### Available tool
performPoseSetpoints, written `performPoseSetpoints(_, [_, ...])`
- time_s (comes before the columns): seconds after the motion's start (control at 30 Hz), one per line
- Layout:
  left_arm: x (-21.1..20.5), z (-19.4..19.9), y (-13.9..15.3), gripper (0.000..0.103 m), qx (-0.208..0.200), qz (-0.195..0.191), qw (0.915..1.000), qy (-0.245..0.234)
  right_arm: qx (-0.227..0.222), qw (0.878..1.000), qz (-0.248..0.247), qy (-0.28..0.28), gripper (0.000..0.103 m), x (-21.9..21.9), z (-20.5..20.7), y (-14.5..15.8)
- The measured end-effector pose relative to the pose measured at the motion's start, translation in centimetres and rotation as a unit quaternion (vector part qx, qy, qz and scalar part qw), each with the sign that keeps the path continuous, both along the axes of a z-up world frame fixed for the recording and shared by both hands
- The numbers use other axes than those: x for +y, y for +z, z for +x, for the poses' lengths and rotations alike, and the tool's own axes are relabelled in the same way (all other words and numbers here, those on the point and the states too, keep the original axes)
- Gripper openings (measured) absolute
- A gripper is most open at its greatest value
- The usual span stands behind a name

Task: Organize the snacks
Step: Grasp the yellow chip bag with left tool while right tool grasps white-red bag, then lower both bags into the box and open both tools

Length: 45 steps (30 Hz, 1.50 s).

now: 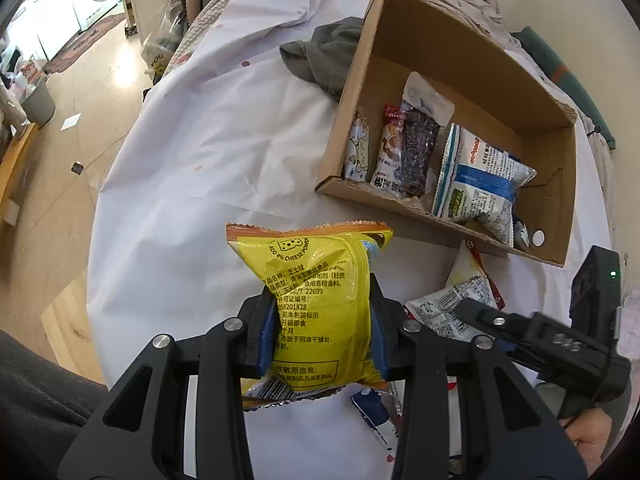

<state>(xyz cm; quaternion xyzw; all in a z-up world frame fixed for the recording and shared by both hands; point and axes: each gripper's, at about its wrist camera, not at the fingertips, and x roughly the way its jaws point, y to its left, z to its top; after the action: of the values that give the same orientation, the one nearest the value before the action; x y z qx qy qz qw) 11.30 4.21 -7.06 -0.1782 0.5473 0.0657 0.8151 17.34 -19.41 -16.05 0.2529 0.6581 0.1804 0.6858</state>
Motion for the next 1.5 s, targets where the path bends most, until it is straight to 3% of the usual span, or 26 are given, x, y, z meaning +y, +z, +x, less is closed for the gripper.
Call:
performPoseSetpoints(0.1, [0.1,0.0,-0.1,0.034,0.001,-0.003,1.0,0.005,-0.013,1.0,0.003,0.009,0.047,0.4,-0.1,0.3])
performPoseSetpoints(0.2, [0.2,0.0,0.0,0.034,-0.001,-0.002,1.0,0.006,-0.038,0.999,0.006,0.02,0.038,0.4,-0.5,1.5])
performPoseSetpoints(0.6, [0.2,-0.6,0.0,0.034,0.0,0.021,0.9998,0.005,-0.082,0.992,0.062,0.075,0.036,1.1,-3.7,5.6])
performPoseSetpoints(0.83, [0.4,-1.5,2.6,0.034,-0.041,0.033,0.9986,0.006,-0.124,0.986,0.084,0.073,0.036,0.0,-3.9,8.4])
performPoseSetpoints(1.0, [0.0,-1.0,6.2,0.034,-0.105,0.063,0.9924,-0.008,-0.161,0.982,0.079,0.052,0.036,-1.4,-2.5,10.5])
performPoseSetpoints(1.17, [-0.4,1.6,8.0,0.034,-0.129,0.07,0.9888,-0.027,-0.191,0.978,0.077,0.033,0.036,-2.3,0.2,12.2])
performPoseSetpoints(1.37, [-1.5,5.2,8.6,0.034,-0.146,0.082,0.9847,-0.05,-0.227,0.973,0.037,0.034,0.036,-2.6,3.6,13.5])
performPoseSetpoints(1.5, [-2.8,7.9,7.6,0.034,-0.146,0.087,0.9828,-0.073,-0.227,0.973,0.015,0.029,0.036,-2.7,6.0,13.0])
